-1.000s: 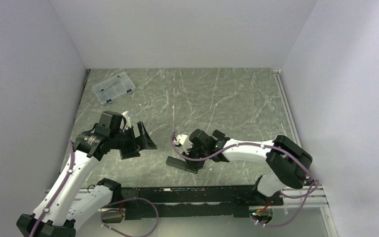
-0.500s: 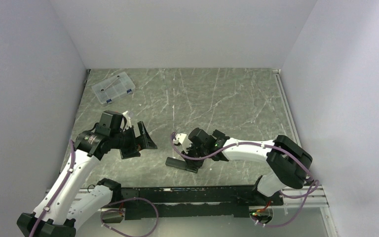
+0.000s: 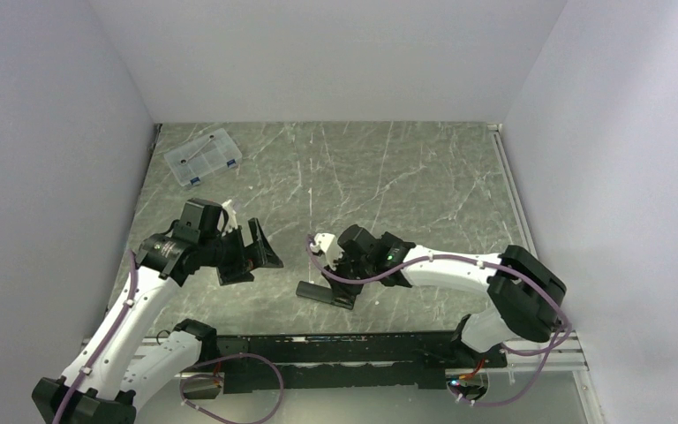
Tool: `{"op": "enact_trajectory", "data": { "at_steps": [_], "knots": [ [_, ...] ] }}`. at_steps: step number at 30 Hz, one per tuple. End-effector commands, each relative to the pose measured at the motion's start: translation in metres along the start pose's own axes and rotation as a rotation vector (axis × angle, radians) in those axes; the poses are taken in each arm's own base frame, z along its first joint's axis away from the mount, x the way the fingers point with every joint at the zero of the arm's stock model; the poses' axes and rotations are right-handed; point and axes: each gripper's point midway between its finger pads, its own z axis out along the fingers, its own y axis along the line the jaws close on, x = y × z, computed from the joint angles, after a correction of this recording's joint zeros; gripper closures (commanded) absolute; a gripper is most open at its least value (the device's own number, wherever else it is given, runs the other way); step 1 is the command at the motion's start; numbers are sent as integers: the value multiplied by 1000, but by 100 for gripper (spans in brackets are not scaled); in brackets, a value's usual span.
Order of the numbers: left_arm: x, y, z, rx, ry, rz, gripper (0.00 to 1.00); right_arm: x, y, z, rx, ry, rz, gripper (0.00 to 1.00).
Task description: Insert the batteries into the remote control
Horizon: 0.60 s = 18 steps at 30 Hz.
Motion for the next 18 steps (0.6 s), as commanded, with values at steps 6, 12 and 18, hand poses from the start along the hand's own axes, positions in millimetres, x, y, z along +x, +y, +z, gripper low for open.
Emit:
{"op": "enact_trajectory", "data": {
  "at_steps": [6, 12, 18],
  "knots": [
    [5, -1, 14, 43, 47, 1, 2, -33, -28, -31, 169, -102, 100, 68],
    [8, 1, 20, 55, 65, -14, 3, -10, -45, -31, 241, -49, 185, 86],
    [9, 1, 22, 60, 74, -24, 3, 9, -46, -25, 247, 4, 218, 100]
  ]
}}
